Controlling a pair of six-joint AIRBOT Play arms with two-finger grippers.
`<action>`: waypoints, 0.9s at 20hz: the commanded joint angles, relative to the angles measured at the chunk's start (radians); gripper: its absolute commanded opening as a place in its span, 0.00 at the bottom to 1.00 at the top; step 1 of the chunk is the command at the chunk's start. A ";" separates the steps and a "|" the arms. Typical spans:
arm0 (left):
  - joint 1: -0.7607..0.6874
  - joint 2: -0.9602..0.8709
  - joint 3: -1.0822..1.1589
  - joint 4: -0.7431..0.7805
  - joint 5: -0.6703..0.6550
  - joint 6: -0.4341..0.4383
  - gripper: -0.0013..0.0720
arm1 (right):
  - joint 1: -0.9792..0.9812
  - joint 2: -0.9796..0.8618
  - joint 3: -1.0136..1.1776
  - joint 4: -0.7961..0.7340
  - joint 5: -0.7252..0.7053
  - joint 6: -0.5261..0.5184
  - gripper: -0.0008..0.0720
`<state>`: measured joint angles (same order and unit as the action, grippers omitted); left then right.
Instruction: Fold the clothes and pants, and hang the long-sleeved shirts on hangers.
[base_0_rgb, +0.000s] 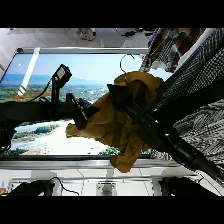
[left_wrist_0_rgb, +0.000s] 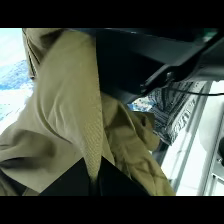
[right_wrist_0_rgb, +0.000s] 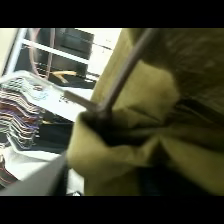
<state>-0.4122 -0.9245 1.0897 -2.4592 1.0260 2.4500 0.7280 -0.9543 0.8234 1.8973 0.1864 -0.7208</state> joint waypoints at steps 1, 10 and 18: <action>-0.016 0.002 0.000 -0.002 0.003 0.001 0.06 | 0.021 -0.033 0.002 -0.012 0.069 0.029 0.13; 0.139 0.076 0.001 0.081 0.003 0.000 0.77 | 0.132 0.170 0.149 -0.370 -0.183 0.010 0.06; 0.465 0.276 0.001 0.111 -0.002 0.000 0.77 | 0.377 0.213 0.515 -0.620 -0.652 -0.130 0.06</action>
<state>-0.0269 -0.6956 1.0904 -2.3562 1.0264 2.4500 1.0176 -0.7387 1.2373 1.3640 -0.3515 -0.8196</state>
